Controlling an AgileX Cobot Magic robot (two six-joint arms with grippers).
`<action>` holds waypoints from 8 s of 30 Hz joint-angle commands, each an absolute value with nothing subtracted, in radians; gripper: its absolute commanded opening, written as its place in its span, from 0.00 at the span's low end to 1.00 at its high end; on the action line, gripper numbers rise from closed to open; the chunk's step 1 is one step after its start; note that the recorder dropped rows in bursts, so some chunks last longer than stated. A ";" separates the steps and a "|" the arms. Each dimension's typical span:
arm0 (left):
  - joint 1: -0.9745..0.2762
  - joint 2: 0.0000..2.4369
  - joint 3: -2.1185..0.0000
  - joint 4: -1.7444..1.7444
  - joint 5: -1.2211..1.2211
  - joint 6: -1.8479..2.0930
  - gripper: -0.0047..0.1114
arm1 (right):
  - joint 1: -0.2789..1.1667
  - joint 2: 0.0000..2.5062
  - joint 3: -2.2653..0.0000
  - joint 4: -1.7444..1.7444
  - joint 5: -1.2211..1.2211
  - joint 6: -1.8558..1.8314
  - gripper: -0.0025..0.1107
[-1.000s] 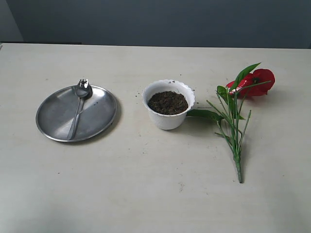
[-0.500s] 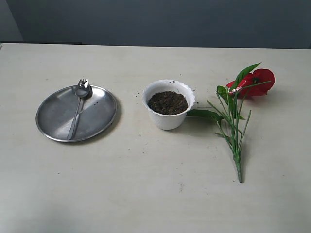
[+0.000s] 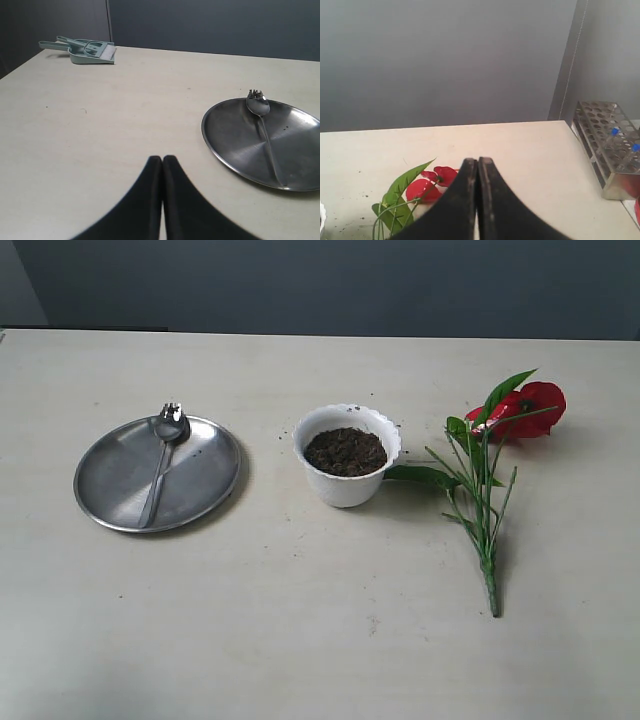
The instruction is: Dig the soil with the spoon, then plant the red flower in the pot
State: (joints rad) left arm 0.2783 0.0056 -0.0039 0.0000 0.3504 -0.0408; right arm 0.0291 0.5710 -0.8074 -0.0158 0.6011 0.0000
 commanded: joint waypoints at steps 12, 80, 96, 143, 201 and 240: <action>0.277 0.000 0.000 0.000 0.336 -0.042 0.04 | 0.023 0.602 -0.848 0.167 0.463 0.000 0.02; 0.277 0.000 0.000 0.000 0.336 -0.042 0.04 | 0.023 1.177 -1.022 0.322 0.573 -0.031 0.77; 0.277 0.000 0.000 0.000 0.336 -0.042 0.04 | 0.025 1.404 -1.022 0.458 0.747 -0.031 0.80; 0.277 0.000 0.000 0.000 0.336 -0.042 0.04 | 0.399 1.819 -1.231 0.143 1.016 -0.173 0.80; 0.277 0.000 0.000 0.000 0.336 -0.042 0.04 | 0.410 2.069 -1.392 0.096 0.806 -0.121 0.80; 0.277 0.000 0.000 0.000 0.336 -0.042 0.04 | 0.410 2.069 -1.392 -0.042 0.747 0.157 0.80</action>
State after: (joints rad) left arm 0.2783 0.0056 -0.0039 0.0000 0.3504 -0.0408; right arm 0.4123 2.0695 -1.3861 -0.0188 0.7566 0.1309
